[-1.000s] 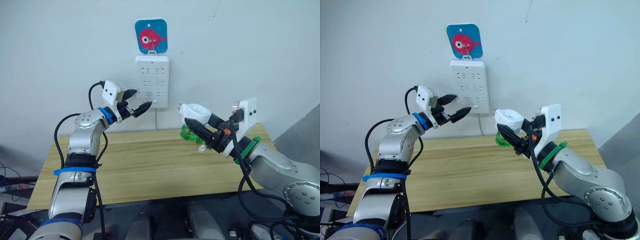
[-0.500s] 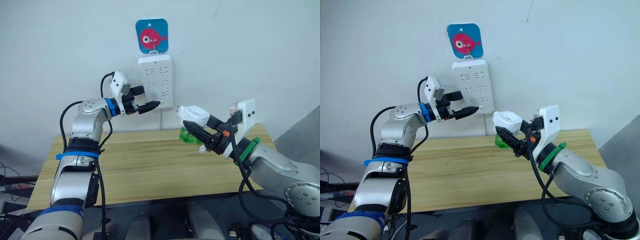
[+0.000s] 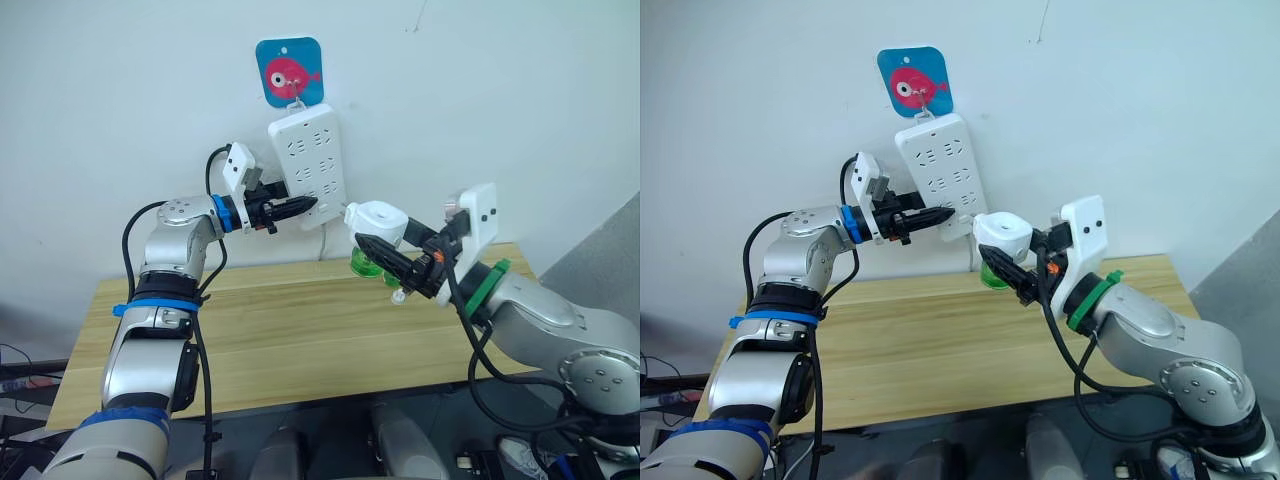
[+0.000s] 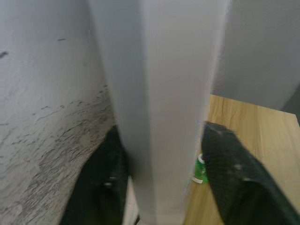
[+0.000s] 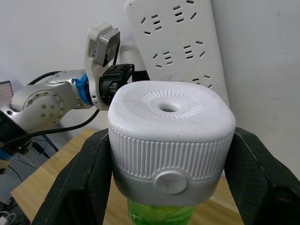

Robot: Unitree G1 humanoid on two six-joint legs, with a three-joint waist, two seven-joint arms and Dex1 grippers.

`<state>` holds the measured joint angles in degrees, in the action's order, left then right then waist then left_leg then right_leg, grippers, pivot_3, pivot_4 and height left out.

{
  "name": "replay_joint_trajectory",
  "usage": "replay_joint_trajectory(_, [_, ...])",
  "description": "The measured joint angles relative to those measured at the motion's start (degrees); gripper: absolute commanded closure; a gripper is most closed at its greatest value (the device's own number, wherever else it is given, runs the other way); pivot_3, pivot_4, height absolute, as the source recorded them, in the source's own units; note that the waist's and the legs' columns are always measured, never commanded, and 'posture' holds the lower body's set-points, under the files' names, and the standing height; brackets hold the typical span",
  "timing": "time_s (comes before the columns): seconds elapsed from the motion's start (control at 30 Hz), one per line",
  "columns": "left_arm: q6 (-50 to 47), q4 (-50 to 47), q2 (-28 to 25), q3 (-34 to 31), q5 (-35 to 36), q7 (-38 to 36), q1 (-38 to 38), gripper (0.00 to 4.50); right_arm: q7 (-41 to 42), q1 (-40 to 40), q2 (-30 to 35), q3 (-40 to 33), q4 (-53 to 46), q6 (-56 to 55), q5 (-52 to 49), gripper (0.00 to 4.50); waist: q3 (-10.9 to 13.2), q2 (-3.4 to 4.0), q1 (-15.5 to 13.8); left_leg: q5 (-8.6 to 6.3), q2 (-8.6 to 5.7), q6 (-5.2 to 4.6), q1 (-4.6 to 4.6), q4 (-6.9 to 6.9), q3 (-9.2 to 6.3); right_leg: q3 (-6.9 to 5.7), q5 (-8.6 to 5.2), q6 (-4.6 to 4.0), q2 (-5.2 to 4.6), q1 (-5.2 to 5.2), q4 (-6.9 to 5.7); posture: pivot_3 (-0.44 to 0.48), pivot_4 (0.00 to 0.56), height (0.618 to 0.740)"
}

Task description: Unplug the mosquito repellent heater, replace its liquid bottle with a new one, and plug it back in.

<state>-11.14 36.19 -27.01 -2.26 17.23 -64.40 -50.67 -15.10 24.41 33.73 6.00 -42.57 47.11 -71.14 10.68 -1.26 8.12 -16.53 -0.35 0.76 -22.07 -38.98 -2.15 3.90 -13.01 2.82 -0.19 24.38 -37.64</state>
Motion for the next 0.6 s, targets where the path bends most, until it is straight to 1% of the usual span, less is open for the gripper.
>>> replay_joint_trajectory(0.13, [0.0, 0.1, 0.0, -0.2, -0.1, 0.0, -0.1, 3.19, -0.1, 4.1, -1.8, 3.3, 2.7, 2.8, 5.7, 1.54, 0.0, 0.00, 0.0, 0.00, -0.01, 0.00, -0.05, 0.01, -0.02, 0.00, 0.01, -0.01, -0.01, 0.05, 0.00, -0.230, 0.156, 0.733])
replay_joint_trajectory(0.2, [-0.2, 0.1, 0.0, -0.2, -0.1, 0.0, -0.1, 3.19, 0.0, 6.6, -3.5, 5.9, 4.4, 3.6, 10.7, 1.54, 0.0, 0.00, 0.0, 0.00, -0.01, 0.00, -0.06, 0.00, -0.06, -0.03, 0.01, -0.01, -0.02, 0.06, -0.02, -0.230, 0.156, 0.733])
replay_joint_trajectory(0.33, [-1.0, 0.0, 0.0, -0.2, -0.2, -0.1, -0.3, 3.19, 0.2, 9.7, -8.9, 10.9, 9.6, 3.3, 21.6, 1.54, 0.0, 0.00, 0.0, 0.00, -0.01, 0.01, -0.05, -0.02, -0.09, -0.07, 0.01, -0.02, -0.03, 0.06, -0.07, -0.227, 0.158, 0.733])
replay_joint_trajectory(0.43, [-2.0, -0.6, 0.0, -0.2, -0.2, -0.1, -0.2, 3.19, 1.5, 10.4, -11.7, 12.7, 12.9, 2.1, 29.0, 1.54, 0.0, 0.00, 0.0, 0.00, -0.05, 0.01, -0.06, -0.02, -0.10, -0.11, 0.02, -0.02, -0.10, 0.06, -0.08, -0.220, 0.158, 0.733])
replay_joint_trajectory(0.6, [-3.4, -2.2, 0.0, -0.2, -0.1, 0.1, 0.2, 3.19, 4.5, 9.9, -14.4, 13.0, 15.2, 0.8, 36.3, 1.54, 0.0, 0.00, 0.0, 0.00, -0.07, 0.01, -0.08, -0.01, -0.19, -0.18, 0.02, -0.03, -0.18, 0.06, -0.10, -0.216, 0.158, 0.733])
